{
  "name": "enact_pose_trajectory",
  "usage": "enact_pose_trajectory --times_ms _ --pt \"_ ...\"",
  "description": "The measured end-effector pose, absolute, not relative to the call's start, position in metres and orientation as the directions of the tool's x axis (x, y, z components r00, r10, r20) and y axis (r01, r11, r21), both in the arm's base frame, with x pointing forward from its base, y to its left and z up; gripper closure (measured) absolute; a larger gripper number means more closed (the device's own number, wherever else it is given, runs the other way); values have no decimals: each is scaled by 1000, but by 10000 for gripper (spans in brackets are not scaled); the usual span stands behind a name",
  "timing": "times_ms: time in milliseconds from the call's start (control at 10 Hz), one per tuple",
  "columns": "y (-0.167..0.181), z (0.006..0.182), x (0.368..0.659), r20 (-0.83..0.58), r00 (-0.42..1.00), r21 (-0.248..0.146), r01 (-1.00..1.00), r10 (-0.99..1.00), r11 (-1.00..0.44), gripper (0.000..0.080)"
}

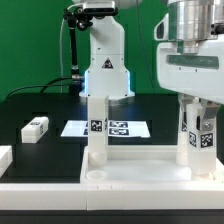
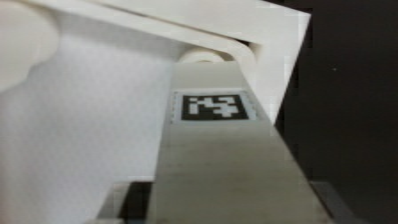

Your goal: Assemble desk

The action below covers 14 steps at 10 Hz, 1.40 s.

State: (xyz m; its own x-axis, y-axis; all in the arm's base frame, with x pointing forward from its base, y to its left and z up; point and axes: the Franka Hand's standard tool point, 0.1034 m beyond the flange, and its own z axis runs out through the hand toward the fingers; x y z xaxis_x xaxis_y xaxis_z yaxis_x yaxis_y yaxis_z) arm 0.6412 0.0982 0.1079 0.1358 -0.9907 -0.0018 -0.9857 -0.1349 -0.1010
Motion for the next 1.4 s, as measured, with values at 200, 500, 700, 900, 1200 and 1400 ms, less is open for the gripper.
enact_pose_trajectory --times_ms 200,500,700,900,1200,1400 --pt "100 108 638 -37 -90 -112 -989 -995 93 509" --pt "101 107 637 -36 -83 -110 -990 -996 87 509" --pt "101 107 638 -24 -15 -113 -993 -1000 17 337" --pt "112 111 640 15 319 -113 -941 -948 -318 160" --pt "118 110 639 40 525 -107 -844 -850 -526 152" --pt "115 111 640 70 713 -80 -694 -698 -716 150"
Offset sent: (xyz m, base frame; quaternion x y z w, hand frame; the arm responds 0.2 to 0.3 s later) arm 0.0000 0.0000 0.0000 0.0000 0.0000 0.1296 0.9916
